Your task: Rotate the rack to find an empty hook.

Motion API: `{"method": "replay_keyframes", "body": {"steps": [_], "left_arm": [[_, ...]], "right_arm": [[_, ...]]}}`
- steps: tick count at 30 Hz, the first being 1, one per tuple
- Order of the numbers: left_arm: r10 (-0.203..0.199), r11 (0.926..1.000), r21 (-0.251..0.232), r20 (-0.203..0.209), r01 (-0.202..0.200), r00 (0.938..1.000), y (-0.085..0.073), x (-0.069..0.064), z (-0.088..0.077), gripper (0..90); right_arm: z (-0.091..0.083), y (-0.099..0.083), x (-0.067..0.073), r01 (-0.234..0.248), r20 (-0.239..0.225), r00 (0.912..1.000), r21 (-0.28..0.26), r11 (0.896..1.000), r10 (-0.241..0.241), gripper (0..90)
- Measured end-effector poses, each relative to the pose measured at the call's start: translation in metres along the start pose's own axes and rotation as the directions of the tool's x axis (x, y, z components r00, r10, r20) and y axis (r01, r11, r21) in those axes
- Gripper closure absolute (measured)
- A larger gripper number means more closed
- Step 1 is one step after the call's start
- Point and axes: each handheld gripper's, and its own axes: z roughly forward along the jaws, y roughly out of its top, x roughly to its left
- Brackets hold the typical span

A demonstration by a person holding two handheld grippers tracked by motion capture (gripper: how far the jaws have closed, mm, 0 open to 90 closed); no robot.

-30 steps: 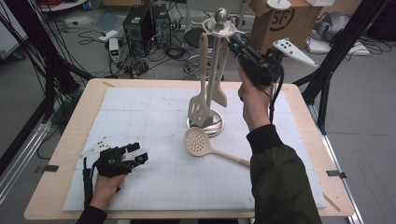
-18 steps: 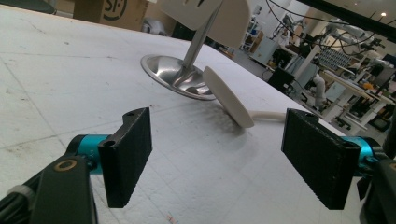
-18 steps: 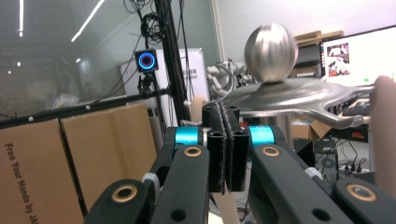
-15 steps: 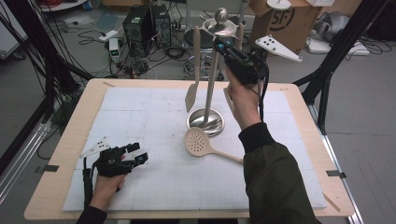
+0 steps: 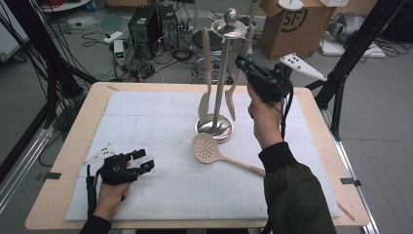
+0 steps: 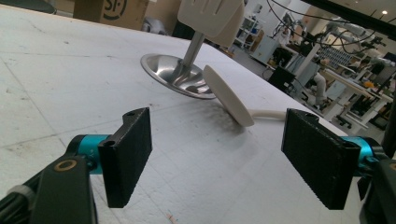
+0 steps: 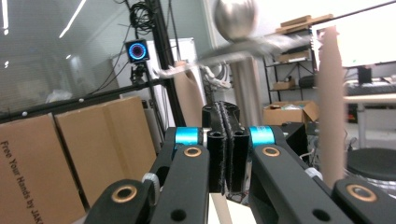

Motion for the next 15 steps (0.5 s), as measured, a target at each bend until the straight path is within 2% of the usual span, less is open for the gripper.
{"method": "replay_keyframes", "body": {"steps": [6, 10, 15], "left_arm": [[0.0, 1.0, 0.002, -0.007, 0.0, 1.0, 0.0, -0.001, 0.0, 25.1], [-0.004, 1.0, 0.0, -0.009, 0.004, 0.9999, 0.0, -0.001, 0.0, 25.0], [-0.001, 1.0, -0.001, -0.007, 0.001, 1.0, 0.0, 0.0, 0.0, 25.1]], "right_arm": [[-0.018, -0.015, -0.01, -0.014, 0.031, 0.9994, 0.022, 1.0, 0.014, 89.3], [-0.02, -0.005, -0.015, -0.014, 0.051, 0.9986, -0.004, 1.0, 0.014, 89.3], [-0.01, 0.011, -0.017, -0.016, 0.051, 0.9986, -0.028, 0.999, 0.017, 89.3]]}}
